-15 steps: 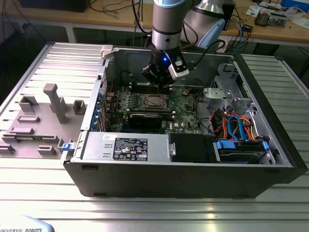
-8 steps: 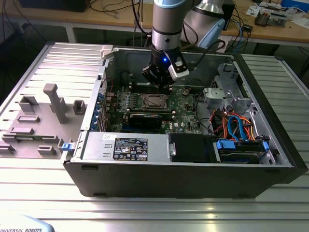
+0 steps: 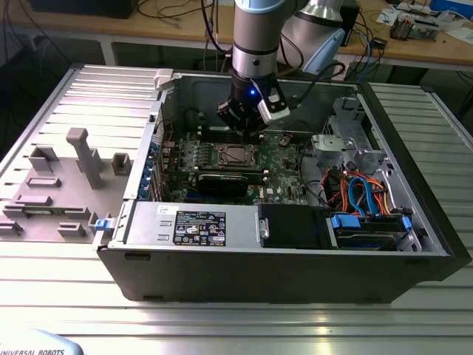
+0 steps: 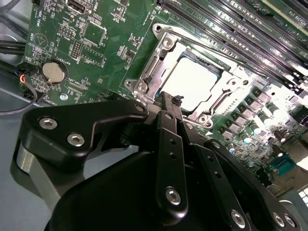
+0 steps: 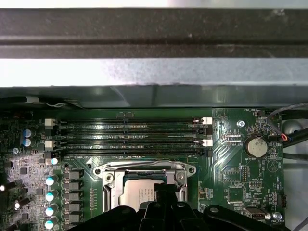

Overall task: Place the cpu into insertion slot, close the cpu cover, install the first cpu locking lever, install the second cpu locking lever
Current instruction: 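Install the second cpu locking lever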

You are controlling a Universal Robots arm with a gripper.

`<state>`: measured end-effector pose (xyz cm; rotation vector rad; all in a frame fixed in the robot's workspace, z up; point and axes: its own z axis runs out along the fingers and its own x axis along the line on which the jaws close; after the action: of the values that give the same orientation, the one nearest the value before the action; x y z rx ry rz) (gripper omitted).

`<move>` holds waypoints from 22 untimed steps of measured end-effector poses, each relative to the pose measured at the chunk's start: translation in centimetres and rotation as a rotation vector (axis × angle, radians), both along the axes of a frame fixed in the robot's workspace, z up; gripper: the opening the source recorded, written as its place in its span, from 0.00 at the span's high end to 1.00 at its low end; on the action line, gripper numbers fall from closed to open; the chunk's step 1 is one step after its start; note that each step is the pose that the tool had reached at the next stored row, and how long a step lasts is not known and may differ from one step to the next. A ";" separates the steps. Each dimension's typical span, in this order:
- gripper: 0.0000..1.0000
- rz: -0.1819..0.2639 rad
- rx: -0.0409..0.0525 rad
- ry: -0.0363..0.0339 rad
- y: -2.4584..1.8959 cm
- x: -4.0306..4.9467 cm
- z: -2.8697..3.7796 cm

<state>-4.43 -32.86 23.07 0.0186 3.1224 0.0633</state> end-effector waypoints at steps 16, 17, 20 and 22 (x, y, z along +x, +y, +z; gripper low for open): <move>0.89 0.000 -0.0001 0.0001 -0.18 0.00 0.15; 0.89 0.000 -0.0001 0.0001 -0.17 0.00 0.27; 0.89 0.000 -0.0002 0.0000 -0.17 0.00 0.96; 0.89 0.000 0.0000 -0.0001 -0.17 0.00 1.06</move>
<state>-4.43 -33.03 24.13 0.0186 3.1224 0.0634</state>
